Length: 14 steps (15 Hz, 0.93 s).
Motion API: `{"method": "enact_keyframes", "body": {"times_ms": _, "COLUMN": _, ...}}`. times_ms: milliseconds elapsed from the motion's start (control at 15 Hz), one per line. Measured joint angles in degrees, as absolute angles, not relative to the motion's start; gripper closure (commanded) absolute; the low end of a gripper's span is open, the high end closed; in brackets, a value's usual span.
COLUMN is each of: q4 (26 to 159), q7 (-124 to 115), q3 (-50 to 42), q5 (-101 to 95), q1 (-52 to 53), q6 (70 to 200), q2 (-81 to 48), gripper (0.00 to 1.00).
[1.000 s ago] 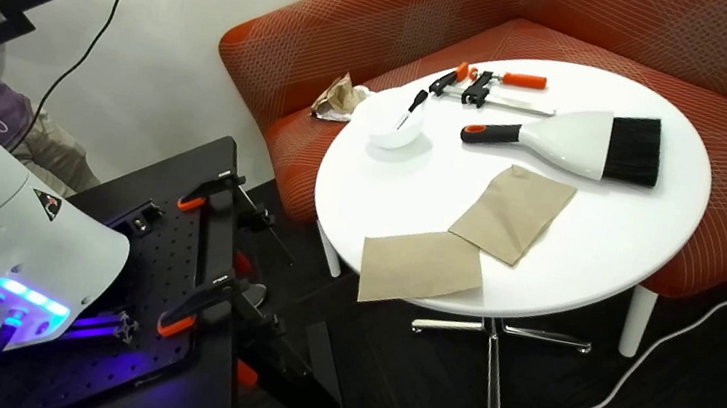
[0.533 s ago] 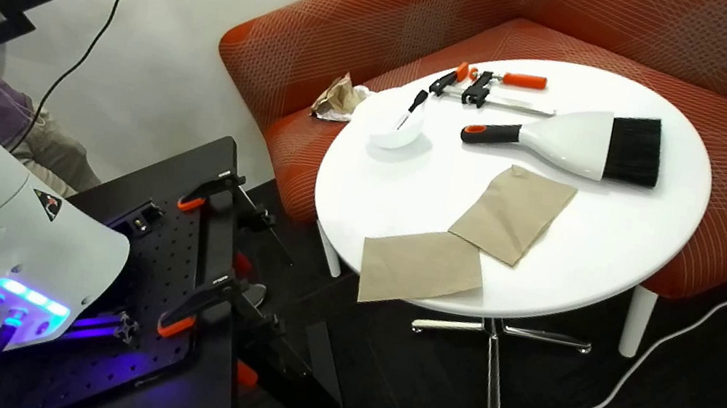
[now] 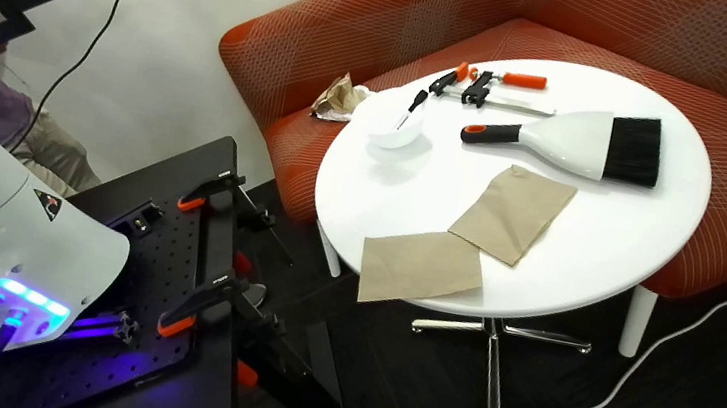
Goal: Remove the object from the bowl and put it on the table
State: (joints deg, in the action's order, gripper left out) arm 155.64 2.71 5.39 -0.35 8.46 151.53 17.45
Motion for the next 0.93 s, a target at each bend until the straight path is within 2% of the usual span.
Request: {"method": "enact_keyframes", "body": {"times_ms": 933, "q4": 153.41, "q7": -0.98, "q3": 7.26, "q5": -1.07, "q1": 9.79, "q6": 155.40, "q2": 12.33, "gripper": 0.00}}
